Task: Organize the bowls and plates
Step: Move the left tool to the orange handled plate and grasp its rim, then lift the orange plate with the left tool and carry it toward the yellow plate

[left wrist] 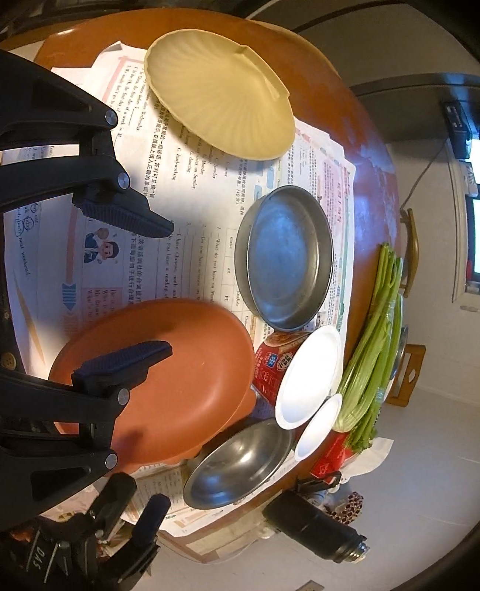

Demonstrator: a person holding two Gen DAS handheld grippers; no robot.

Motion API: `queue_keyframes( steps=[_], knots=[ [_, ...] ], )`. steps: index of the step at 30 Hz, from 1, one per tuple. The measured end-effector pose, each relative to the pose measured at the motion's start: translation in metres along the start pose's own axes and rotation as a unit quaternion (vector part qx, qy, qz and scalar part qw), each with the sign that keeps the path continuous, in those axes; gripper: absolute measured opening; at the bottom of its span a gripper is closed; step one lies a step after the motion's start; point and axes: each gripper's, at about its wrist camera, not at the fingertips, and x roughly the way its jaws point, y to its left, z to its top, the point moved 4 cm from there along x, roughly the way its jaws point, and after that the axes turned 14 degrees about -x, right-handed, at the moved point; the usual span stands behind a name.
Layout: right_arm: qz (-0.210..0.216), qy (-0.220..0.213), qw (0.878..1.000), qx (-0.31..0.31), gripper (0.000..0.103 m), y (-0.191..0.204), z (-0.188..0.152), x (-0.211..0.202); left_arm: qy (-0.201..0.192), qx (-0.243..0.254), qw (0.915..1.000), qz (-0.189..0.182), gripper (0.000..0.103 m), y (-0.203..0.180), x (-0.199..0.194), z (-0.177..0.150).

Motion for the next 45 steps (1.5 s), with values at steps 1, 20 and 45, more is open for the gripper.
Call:
queue_keyframes(
  steps=[1,20,45],
  knots=[
    [0.002,0.001,1.000,0.000,0.064,0.001,0.000,0.002,0.001,-0.001,1.0000,0.000,0.060,0.000,0.001,0.000],
    [-0.005,0.033,0.999,-0.020,0.063,0.012,0.006,0.047,0.025,-0.001,0.9996,-0.014,0.060,-0.004,0.025,-0.002],
    [0.017,0.046,0.997,-0.066,0.063,0.054,0.020,0.059,0.020,0.004,0.9991,-0.038,0.049,0.005,0.018,-0.004]
  ],
)
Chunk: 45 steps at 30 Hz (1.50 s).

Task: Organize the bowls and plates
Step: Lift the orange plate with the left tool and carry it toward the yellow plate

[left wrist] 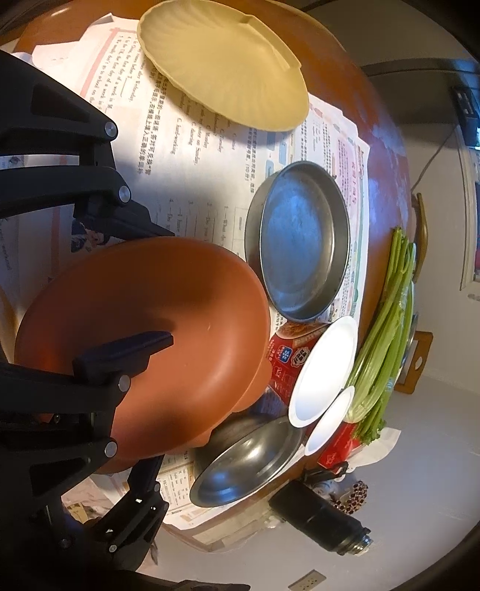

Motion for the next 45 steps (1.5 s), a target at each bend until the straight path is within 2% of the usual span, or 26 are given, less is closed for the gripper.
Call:
queue_keyframes(
  steps=[20,32,45],
  knots=[
    [0.012,-0.018,0.999,-0.037,0.063,0.035,0.028,-0.009,-0.052,-0.033,0.9980,-0.010,0.049,0.031,-0.041,0.016],
    [0.020,-0.030,0.997,-0.064,0.063,0.056,0.054,-0.012,-0.082,-0.066,0.9943,-0.015,0.049,0.060,-0.058,0.027],
    [0.034,-0.034,0.993,-0.104,0.063,0.091,0.088,0.002,-0.111,-0.110,0.9878,-0.002,0.049,0.104,-0.072,0.042]
  ],
)
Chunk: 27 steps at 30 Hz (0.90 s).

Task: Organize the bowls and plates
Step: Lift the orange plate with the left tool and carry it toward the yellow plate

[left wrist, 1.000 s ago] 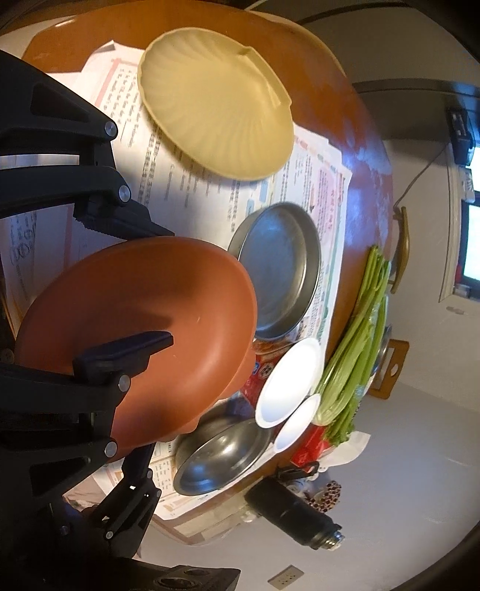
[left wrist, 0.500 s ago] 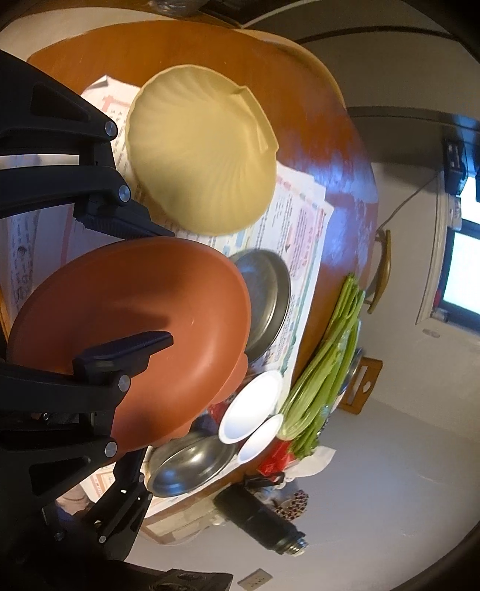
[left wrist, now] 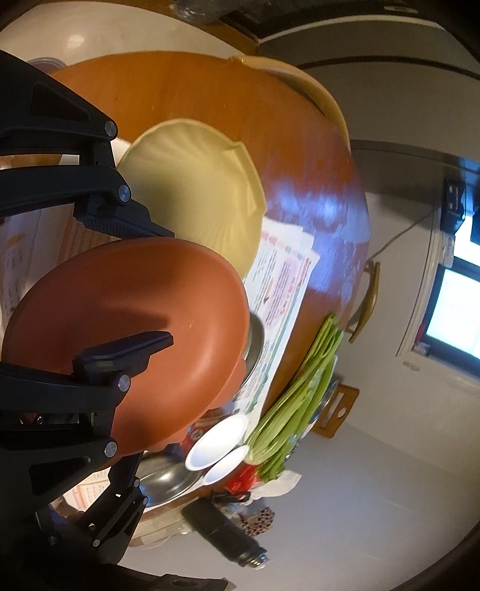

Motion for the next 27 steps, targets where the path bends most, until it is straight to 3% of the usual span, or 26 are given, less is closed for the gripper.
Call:
queue_keyframes(
  steps=[14,27],
  knots=[
    [0.021,-0.002,0.999,-0.036,0.063,0.026,0.047,0.034,-0.034,-0.034,0.9982,0.035,0.049,0.040,0.000,0.042],
    [0.037,0.012,0.999,-0.031,0.063,0.038,0.057,0.062,-0.033,-0.041,0.9968,0.061,0.049,0.064,0.023,0.062]
  ],
)
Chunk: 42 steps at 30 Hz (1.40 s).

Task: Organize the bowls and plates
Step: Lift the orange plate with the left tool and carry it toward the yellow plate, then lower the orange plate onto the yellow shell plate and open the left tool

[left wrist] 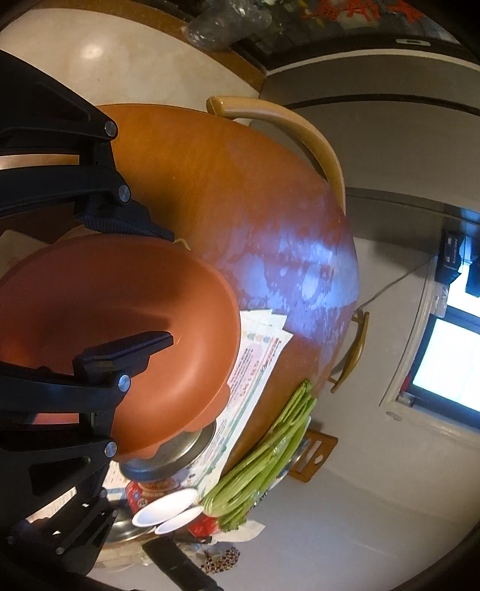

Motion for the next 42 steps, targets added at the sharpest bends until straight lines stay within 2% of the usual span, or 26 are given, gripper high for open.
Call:
queue_keyframes(
  steps=[10,21,31,42],
  knots=[
    [0.025,0.008,0.999,0.020,0.063,0.002,0.001,0.010,0.005,0.004,0.9998,0.016,0.049,0.005,0.021,0.010],
    [0.050,0.018,0.998,0.033,0.063,0.002,-0.002,0.016,0.020,-0.001,0.9994,0.027,0.049,0.013,0.036,0.008],
    [0.055,0.014,0.997,0.047,0.063,0.000,-0.005,0.011,0.022,0.002,0.9993,0.030,0.049,0.013,0.038,0.005],
    [0.061,0.006,0.997,0.055,0.063,-0.002,-0.008,0.004,0.023,-0.010,0.9995,0.021,0.050,0.025,0.023,-0.002]
  ],
)
